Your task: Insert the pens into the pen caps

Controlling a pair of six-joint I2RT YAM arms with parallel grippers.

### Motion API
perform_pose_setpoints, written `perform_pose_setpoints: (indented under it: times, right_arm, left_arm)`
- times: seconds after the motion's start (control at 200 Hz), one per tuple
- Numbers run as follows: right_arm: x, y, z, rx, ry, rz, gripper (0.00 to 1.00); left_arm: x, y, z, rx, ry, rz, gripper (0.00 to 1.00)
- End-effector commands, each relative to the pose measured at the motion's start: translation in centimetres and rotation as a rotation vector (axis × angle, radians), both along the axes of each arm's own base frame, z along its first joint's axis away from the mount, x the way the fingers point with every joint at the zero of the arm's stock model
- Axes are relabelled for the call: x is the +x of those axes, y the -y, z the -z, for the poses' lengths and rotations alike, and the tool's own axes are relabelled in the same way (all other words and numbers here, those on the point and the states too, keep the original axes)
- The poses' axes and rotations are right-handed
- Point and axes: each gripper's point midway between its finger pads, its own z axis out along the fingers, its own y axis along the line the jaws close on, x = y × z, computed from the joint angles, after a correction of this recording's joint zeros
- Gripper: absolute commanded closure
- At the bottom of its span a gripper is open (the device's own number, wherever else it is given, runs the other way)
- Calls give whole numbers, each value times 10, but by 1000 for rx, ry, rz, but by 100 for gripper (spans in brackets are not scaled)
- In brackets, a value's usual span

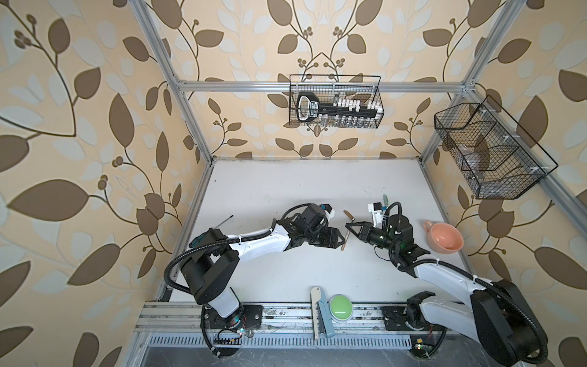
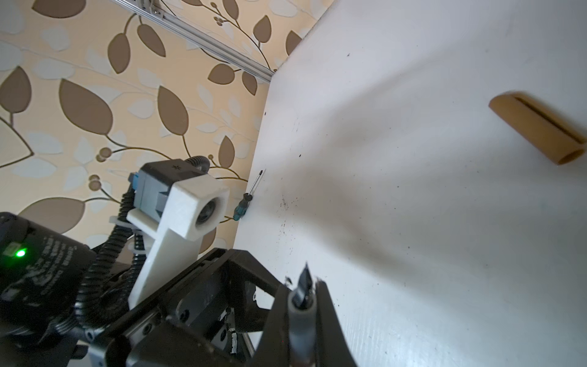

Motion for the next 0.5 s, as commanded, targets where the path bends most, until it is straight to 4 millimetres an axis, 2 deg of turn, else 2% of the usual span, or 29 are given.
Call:
perform_pose_setpoints:
  times: [0.0, 0.2, 0.495]
  right_arm:
    - [-10, -4, 7, 31, -50, -30, 100]
    - [-6, -5, 7, 48, -45, -5, 100]
    - [-2, -8, -1, 86, -26, -6, 100]
  left_arm:
    - [-11, 22, -42, -169, 31, 95, 40]
    - [-16, 28, -51, -225, -2, 124, 41]
    - [-21, 23, -36, -173, -29, 129, 44]
